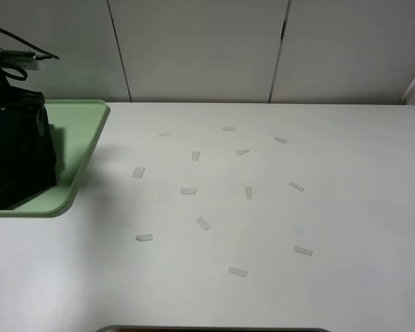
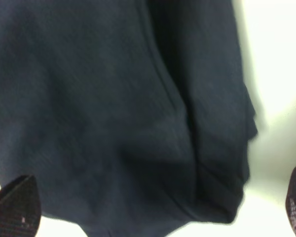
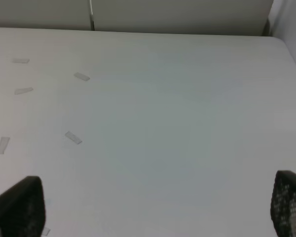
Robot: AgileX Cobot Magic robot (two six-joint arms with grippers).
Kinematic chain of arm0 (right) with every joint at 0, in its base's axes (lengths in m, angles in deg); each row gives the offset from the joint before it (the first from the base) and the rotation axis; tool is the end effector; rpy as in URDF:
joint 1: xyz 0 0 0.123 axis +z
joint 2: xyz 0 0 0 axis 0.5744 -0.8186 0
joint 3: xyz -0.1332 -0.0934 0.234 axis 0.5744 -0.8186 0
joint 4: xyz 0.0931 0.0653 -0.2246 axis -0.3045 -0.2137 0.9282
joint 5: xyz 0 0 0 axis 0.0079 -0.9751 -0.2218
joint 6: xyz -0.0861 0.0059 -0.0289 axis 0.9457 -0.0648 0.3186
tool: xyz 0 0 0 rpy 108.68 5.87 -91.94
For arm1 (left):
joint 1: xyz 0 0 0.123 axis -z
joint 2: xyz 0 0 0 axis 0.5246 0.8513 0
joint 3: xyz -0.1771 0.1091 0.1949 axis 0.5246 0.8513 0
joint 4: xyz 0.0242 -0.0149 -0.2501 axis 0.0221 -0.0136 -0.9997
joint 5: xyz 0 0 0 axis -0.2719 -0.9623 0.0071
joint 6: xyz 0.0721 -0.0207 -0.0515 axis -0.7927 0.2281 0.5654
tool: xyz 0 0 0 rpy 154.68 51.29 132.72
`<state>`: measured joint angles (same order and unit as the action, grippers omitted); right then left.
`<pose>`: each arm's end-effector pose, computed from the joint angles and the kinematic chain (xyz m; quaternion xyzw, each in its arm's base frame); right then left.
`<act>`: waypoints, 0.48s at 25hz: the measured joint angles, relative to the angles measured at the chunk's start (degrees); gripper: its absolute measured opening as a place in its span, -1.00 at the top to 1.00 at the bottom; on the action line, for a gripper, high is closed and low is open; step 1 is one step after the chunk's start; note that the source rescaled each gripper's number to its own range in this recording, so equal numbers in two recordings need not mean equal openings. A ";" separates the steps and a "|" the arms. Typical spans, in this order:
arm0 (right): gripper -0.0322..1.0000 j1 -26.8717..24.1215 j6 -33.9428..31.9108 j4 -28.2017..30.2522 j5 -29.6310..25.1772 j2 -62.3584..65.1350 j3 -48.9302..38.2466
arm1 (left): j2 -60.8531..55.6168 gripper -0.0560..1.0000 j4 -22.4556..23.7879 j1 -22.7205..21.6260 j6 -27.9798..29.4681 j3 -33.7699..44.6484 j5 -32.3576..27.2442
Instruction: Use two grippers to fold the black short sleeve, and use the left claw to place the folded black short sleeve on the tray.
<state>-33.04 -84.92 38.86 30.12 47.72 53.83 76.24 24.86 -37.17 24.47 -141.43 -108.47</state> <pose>-0.0029 -0.0031 0.2776 0.0022 0.8444 0.0003 0.5357 0.3956 0.0499 0.2042 -0.0530 0.9905 0.0687 0.1070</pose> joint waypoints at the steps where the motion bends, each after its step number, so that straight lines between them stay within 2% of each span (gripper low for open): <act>1: -1.00 0.00 0.00 0.00 0.00 0.00 0.00 | -0.45 -1.00 -0.01 0.47 0.00 0.00 -1.04; 5: -1.00 0.00 0.00 0.00 0.00 0.00 0.00 | -5.31 -1.00 -0.06 1.70 0.00 0.00 -3.82; 12: -1.00 0.00 0.00 0.00 0.00 0.00 0.00 | -17.79 -1.00 -0.04 1.84 -0.58 -0.06 -12.06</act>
<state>-33.04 -84.92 38.86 30.12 47.72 53.83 58.44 24.81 -35.33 23.89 -141.49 -120.52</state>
